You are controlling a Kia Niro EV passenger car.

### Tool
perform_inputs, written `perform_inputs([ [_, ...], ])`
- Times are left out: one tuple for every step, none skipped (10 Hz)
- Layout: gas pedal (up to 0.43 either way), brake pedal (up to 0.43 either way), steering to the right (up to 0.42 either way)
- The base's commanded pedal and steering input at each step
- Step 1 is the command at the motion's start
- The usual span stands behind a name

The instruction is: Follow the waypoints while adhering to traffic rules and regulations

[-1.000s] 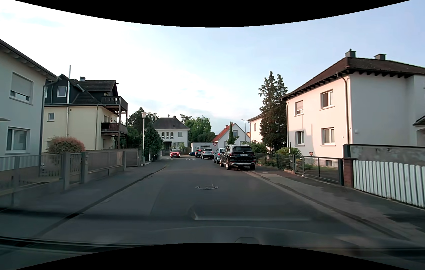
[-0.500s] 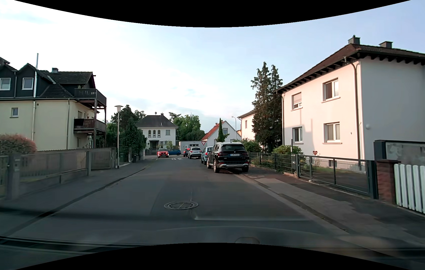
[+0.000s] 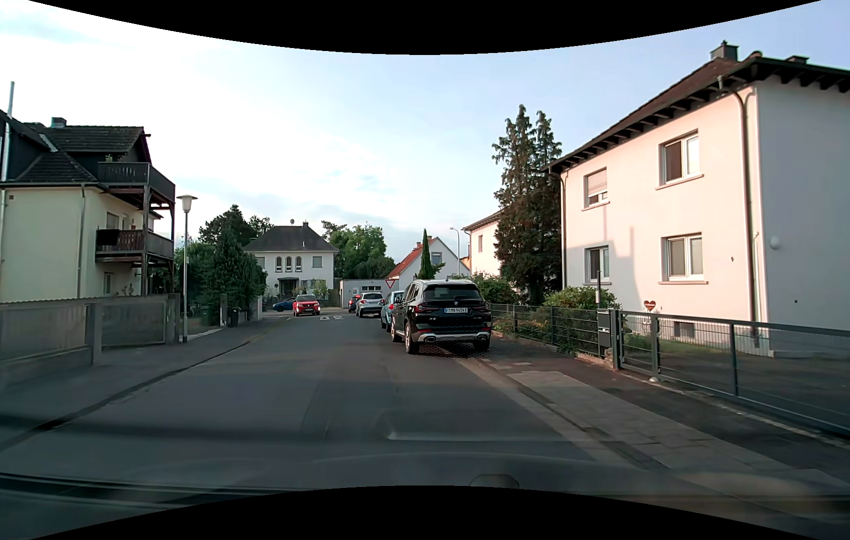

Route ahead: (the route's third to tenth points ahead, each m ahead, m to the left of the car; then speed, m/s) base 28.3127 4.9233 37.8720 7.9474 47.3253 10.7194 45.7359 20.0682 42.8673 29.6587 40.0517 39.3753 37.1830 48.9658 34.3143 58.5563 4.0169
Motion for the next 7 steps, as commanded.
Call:
perform_inputs([
  [0.000,0.232,-0.012],
  [0.000,0.232,-0.038],
  [0.000,0.226,-0.063],
  [0.000,0.226,-0.081],
  [0.000,0.226,-0.109],
  [0.000,0.226,-0.137],
  [0.000,0.226,-0.164],
])
